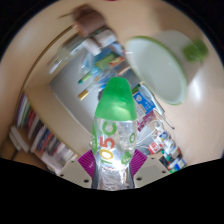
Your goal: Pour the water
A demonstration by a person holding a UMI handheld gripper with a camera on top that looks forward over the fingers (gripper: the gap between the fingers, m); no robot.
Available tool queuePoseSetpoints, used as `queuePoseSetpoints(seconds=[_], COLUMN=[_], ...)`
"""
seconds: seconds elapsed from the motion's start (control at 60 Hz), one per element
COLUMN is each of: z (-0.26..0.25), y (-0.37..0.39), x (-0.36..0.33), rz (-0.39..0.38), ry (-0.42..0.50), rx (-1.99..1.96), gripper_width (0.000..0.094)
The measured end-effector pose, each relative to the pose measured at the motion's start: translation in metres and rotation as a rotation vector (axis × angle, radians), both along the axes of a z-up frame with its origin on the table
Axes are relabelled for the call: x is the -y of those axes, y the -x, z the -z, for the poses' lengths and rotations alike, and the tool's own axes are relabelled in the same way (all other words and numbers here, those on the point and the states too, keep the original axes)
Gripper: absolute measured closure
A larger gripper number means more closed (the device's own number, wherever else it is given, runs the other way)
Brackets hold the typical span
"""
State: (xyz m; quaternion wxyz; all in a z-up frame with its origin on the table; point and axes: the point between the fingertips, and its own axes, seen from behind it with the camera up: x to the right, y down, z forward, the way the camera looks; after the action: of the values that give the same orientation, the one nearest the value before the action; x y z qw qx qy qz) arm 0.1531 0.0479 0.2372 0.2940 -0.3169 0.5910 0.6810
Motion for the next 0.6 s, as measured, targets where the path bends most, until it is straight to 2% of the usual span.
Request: queuePoseSetpoints(seconds=[0.167,0.2,0.25,0.267,0.317,0.333,0.35,0.4,0.467,0.6], z=[-0.078,-0.090,-0.115,-0.118,-0.142,-0.142,-0.149,-0.142,-0.101,0.021], y=[-0.021,-0.040,-0.072,-0.098,-0.139,-0.166,-0.174,-0.221,-0.271,-0.340], x=[0.010,0.014,0.021,0.024,0.035,0.038,0.038,0.047,0.057,0.081], rz=[-0.031,-0.007,0.077,0.118,0.224,0.268,0.290,0.340,0.327,0.243], ry=[-0.082,-0.090,-0.044,-0.053,0.048,0.054,0.117,0.225,0.363,0.557], rx=[0.762,0.967,1.284,1.397,1.663,1.748,1.806,1.960,2.030,2.100], gripper_width=[0.0516,0.0514,0.0515,0.0516,0.0510,0.0513,0.0513,0.0510,0.0498,0.0498])
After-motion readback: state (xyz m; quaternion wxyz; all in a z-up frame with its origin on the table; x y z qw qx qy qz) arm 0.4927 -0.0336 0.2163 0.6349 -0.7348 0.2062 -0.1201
